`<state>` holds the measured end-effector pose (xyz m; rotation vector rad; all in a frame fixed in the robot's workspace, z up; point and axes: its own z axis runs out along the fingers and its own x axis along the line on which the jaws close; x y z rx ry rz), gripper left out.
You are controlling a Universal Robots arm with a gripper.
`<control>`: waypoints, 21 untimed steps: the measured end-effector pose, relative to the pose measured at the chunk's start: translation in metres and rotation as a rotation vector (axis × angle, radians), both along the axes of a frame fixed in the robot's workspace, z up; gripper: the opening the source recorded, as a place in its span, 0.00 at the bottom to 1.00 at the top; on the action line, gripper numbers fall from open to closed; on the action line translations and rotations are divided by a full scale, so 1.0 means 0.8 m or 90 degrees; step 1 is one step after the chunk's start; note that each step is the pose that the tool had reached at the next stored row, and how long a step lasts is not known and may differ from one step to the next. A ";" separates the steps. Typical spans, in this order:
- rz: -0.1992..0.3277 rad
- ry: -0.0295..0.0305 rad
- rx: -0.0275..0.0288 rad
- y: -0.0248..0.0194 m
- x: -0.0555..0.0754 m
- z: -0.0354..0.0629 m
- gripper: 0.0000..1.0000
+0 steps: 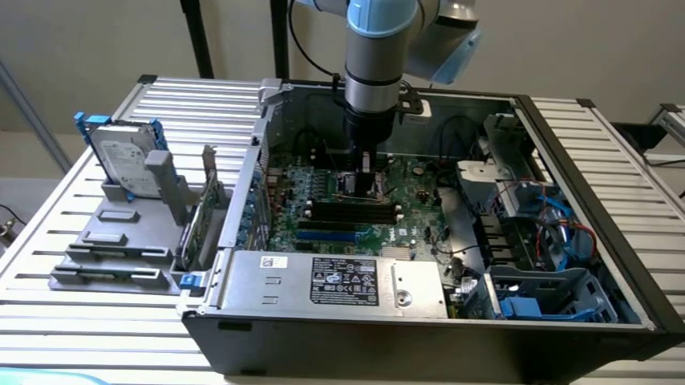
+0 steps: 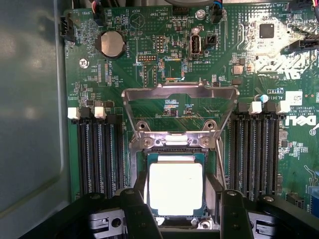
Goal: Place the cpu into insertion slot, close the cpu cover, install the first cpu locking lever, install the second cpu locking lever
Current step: 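Place the cpu into insertion slot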
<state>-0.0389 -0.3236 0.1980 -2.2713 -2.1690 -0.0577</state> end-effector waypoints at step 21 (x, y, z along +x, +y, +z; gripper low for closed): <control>0.000 -0.0007 0.0000 0.0000 0.000 0.006 0.62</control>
